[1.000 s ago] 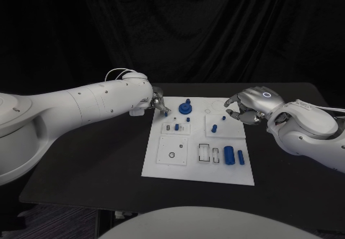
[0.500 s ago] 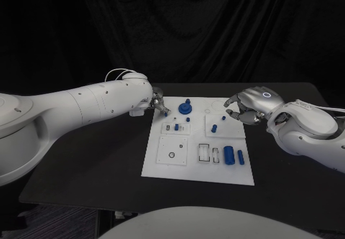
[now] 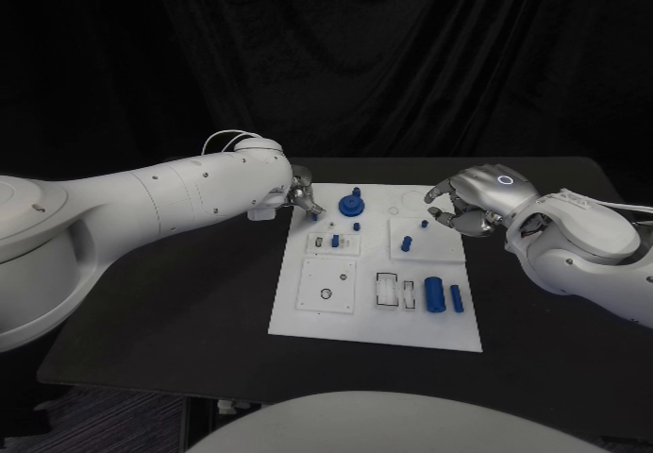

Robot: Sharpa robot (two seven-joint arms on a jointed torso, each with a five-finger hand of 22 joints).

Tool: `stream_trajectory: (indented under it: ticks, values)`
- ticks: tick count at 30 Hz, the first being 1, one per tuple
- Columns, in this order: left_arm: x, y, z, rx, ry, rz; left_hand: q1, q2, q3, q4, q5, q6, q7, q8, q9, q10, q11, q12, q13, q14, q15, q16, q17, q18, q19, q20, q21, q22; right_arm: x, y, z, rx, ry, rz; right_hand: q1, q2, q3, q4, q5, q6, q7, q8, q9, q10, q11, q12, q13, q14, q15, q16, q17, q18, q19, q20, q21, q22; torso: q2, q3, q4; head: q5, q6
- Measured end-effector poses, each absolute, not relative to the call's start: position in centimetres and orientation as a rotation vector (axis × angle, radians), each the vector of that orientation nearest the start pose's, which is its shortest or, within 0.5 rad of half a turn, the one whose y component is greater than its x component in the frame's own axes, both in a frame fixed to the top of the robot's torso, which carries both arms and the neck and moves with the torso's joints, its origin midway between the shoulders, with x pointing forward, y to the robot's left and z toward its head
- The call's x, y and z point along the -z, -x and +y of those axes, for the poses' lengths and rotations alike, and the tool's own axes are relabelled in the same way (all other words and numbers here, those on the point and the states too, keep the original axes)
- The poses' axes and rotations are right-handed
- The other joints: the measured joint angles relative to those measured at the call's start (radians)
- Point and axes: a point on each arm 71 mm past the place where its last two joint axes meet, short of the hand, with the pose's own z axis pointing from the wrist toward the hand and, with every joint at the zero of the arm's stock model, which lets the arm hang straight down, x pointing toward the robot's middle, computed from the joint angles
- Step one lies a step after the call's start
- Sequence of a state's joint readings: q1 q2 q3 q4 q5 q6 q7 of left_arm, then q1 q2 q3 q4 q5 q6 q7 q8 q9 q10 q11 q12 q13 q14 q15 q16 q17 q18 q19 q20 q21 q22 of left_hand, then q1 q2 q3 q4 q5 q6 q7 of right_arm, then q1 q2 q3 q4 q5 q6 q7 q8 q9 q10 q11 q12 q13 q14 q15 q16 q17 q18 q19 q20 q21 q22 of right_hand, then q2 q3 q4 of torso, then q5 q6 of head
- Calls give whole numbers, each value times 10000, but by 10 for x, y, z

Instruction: Assemble the parts on the task board

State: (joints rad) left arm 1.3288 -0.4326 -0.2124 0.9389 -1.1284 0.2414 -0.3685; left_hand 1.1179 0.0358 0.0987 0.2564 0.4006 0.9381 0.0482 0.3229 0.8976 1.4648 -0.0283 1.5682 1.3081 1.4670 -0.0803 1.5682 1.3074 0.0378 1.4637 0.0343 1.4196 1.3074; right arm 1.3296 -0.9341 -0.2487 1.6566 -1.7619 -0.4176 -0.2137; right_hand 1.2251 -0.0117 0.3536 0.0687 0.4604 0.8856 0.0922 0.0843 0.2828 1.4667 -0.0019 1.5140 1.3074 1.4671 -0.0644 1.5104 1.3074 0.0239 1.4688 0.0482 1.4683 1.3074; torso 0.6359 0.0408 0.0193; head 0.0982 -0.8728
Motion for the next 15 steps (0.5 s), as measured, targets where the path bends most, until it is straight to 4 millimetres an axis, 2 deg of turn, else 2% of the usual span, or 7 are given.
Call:
stream_trajectory:
  ticks: [9,15]
  values:
    - [233,-572,178,2175,148,23144,17,3,55,-55,86,18,18,-7,17,0,0,0,0,0,0,0,0,0,0,0,0,0,182,-453,-208,-4458,4457,15349,0,0,-1,0,0,0,0,0,-1,0,0,0,0,0,0,0,0,1,0,0,0,0,0,1,0,-7,0]
    - [233,-573,179,2149,159,23166,118,-3,222,-133,389,73,1,-65,89,0,0,0,0,0,0,0,0,0,0,0,0,0,183,-452,-208,-4456,4463,15391,0,0,-1,1,-1,0,0,0,0,0,0,0,0,0,0,0,0,0,0,0,0,-1,0,2,-3,-30,0]
